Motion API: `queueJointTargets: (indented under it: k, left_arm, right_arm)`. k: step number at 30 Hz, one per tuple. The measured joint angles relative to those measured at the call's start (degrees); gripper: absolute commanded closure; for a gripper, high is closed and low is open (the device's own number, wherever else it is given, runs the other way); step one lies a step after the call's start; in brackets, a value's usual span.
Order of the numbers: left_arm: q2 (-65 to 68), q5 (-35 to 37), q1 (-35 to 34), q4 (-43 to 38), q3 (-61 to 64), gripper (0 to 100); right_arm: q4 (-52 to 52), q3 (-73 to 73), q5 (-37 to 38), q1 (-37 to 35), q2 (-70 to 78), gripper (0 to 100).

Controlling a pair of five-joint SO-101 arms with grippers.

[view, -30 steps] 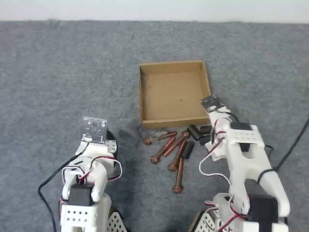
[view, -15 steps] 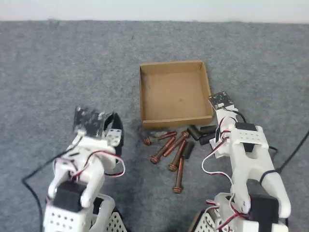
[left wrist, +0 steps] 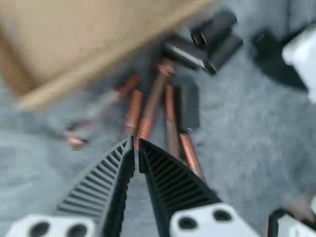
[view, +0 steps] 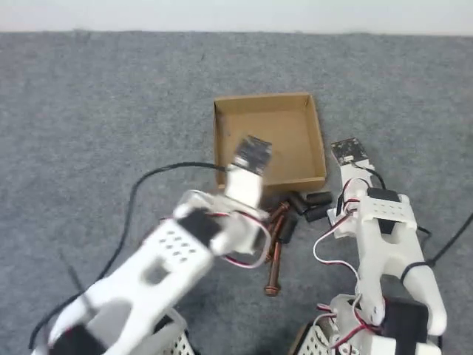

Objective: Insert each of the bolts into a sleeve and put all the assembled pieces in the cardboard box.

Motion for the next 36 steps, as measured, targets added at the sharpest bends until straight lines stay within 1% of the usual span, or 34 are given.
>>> queueJointTargets:
  k: [5, 8, 10, 12, 18, 24, 31, 36]
  left_arm:
    - [10.81, 3.08, 9.05, -3.52, 0.00, 98]
    - [12.57, 4.84, 13.63, -4.66, 0.00, 90]
    - [12.66, 5.45, 14.59, -6.68, 0.35, 84]
    - [12.66, 6.33, 14.95, -8.62, 2.11, 80]
    - [12.66, 9.23, 15.38, -9.05, 3.78, 83]
    - [13.01, 9.41, 15.30, -5.89, 3.78, 83]
    - [13.19, 9.41, 15.30, -5.36, 3.78, 84]
    - [19.34, 9.67, 15.38, -1.93, 1.93, 91]
  right_arm:
    - [0.79, -1.85, -0.18, 0.09, 2.90, 99.2]
    - [2.99, -5.63, -0.35, 0.18, 7.56, 99.2]
    - [4.04, -7.65, -0.35, 0.18, 9.93, 99.2]
    - [4.66, -8.88, -0.35, 0.18, 10.99, 99.2]
    - [4.84, -9.32, -0.35, 0.18, 11.08, 99.2]
    - [4.84, -9.32, -0.35, 0.18, 11.08, 99.2]
    - [4.84, -9.32, -0.35, 0.18, 11.08, 99.2]
    - [4.84, -9.32, -0.35, 0.18, 11.08, 99.2]
